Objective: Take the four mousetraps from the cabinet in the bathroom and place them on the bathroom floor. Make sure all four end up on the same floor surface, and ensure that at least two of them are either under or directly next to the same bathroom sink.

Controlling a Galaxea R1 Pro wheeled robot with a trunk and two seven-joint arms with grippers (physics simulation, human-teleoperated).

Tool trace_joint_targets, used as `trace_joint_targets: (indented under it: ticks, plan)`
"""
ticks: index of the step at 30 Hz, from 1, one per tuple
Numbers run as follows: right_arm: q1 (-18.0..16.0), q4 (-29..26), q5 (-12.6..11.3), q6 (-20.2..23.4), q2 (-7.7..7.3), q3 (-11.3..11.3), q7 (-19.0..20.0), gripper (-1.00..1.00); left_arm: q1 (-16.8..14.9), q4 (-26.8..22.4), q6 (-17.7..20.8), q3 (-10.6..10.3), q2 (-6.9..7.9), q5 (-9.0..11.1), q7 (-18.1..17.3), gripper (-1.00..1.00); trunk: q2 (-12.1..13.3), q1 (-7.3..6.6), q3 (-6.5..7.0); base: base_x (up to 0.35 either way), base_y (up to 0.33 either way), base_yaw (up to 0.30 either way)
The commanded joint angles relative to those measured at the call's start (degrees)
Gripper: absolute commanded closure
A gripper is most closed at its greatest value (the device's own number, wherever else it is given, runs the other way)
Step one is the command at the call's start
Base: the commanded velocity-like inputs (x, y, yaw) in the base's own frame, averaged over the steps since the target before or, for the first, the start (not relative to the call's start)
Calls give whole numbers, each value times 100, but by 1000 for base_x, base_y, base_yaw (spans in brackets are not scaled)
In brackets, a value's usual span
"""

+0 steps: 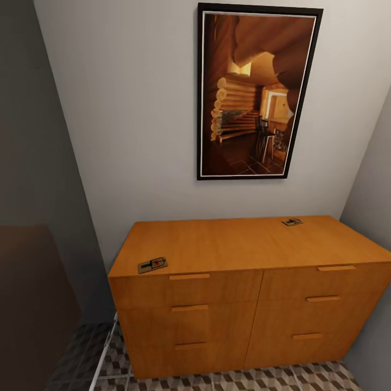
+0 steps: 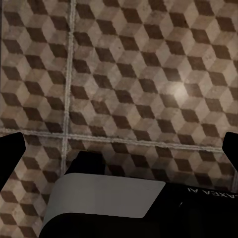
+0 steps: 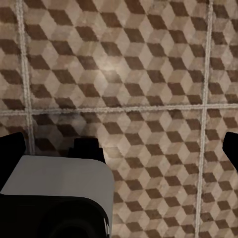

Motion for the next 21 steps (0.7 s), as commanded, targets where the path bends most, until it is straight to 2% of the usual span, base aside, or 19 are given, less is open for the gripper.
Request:
trace_joint_targets:
  ticks: [1,21]
  plan:
    - [-8,18,59,-26,0,-16,-24,-100,-3,4,-20,-49,-2,49,18,-100,-3,0,-6,0,0,0]
    - [-8,18,92,-34,-8,10,-23,-100,-3,4,-22,-49,-2,49,18,-100,-3,0,-6,0,0,0]
